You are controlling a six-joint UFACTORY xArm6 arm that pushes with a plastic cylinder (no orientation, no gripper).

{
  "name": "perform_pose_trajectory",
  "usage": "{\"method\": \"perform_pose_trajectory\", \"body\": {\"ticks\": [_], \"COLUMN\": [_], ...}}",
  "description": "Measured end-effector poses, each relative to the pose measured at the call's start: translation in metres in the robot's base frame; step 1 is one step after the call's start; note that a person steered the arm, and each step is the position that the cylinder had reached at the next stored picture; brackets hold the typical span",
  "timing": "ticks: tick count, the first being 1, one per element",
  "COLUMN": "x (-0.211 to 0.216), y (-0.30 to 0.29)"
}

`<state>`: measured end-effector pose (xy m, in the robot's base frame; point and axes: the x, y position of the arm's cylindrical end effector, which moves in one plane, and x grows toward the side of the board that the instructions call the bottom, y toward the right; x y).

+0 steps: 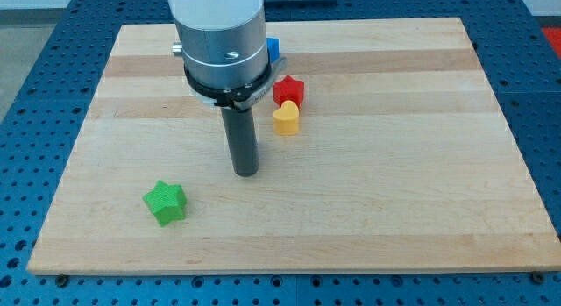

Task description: Point your arm to the green star

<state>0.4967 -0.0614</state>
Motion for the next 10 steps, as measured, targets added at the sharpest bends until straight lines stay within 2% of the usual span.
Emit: {"method": "perform_pose_trajectory", "body": {"ticks": [2, 4, 6, 7, 8, 9, 10], "x": [-0.026, -0.028, 0.066, 0.075, 0.122, 0.122, 0.122], "y": [-0.021, -0.022, -0.012, -0.012, -0.012, -0.013, -0.045]}}
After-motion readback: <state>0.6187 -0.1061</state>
